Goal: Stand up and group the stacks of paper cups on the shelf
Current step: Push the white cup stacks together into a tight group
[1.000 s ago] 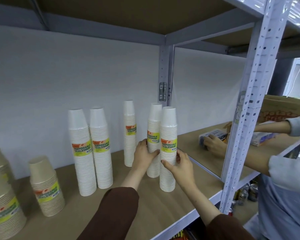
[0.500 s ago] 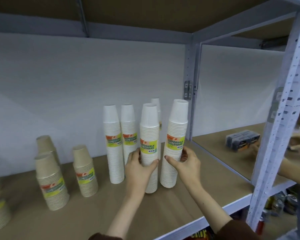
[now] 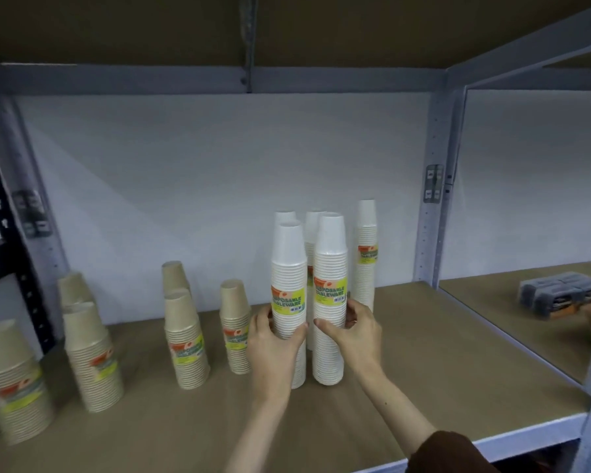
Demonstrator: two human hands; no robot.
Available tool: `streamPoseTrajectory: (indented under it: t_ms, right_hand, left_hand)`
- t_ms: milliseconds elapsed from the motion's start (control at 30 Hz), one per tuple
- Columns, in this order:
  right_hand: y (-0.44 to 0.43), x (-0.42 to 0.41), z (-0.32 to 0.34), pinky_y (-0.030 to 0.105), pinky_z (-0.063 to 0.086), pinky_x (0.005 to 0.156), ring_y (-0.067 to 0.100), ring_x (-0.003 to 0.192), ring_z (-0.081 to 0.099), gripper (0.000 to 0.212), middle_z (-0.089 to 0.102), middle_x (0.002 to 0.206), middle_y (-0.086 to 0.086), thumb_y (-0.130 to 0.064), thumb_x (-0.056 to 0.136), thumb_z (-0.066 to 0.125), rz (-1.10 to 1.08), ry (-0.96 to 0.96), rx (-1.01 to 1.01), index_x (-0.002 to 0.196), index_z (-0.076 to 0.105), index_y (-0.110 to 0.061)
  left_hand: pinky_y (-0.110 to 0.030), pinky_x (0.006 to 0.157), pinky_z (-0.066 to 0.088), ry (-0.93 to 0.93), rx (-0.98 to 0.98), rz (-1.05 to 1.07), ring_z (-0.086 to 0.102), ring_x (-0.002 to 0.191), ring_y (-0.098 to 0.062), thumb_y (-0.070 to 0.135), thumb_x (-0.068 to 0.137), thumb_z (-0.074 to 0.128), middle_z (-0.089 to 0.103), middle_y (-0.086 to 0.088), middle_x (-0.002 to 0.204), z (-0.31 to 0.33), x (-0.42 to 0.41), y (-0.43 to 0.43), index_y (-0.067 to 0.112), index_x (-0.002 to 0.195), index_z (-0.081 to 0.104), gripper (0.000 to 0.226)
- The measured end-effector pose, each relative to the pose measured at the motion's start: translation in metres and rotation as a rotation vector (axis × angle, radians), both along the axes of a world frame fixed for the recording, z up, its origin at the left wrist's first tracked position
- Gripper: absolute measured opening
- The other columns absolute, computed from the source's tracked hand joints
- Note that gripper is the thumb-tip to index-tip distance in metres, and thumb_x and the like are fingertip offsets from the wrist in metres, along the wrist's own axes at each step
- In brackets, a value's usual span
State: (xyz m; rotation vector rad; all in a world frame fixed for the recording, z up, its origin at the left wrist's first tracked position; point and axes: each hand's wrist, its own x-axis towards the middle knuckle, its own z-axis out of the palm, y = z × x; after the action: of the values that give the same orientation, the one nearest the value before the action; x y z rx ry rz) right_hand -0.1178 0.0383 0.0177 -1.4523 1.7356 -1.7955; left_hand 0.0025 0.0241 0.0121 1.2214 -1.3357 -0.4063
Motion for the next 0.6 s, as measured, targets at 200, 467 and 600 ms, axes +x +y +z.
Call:
streamPoseTrajectory:
  t_ms: [200, 467, 600]
  right_hand:
    - [-0.004, 0.003, -0.012, 0.013, 0.041, 0.067, 0.016, 0.083, 0.058, 0.048, 0.06, 0.095, 0.005, -0.017, 0.065, 0.08, 0.0, 0.01, -0.01, 0.109, 0.061, -0.008]
    - [0.001, 0.001, -0.032, 0.024, 0.042, 0.085, 0.016, 0.095, 0.054, 0.06, 0.052, 0.107, 0.004, -0.016, 0.069, 0.078, 0.057, 0.03, 0.078, 0.122, 0.052, -0.009]
    - [0.004, -0.003, -0.055, 0.023, 0.041, 0.081, 0.017, 0.095, 0.054, 0.062, 0.057, 0.109, 0.008, -0.015, 0.067, 0.079, 0.088, 0.038, 0.197, 0.122, 0.051, -0.008]
  left_hand:
    - [-0.035, 0.083, 0.049, -0.032, 0.01, -0.003, 0.061, 0.097, -0.029, 0.023, 0.063, 0.082, 0.064, -0.012, 0.103, -0.002, 0.0, -0.005, 0.004, 0.105, 0.059, 0.052]
    - [-0.038, 0.093, 0.048, -0.182, 0.155, -0.114, 0.057, 0.108, -0.027, 0.028, 0.067, 0.079, 0.057, -0.013, 0.116, -0.027, 0.009, -0.007, 0.003, 0.12, 0.052, 0.064]
    - [-0.035, 0.098, 0.044, -0.247, 0.26, -0.195, 0.052, 0.116, -0.026, 0.02, 0.068, 0.077, 0.051, -0.011, 0.125, -0.048, 0.016, -0.003, 0.006, 0.127, 0.046, 0.068]
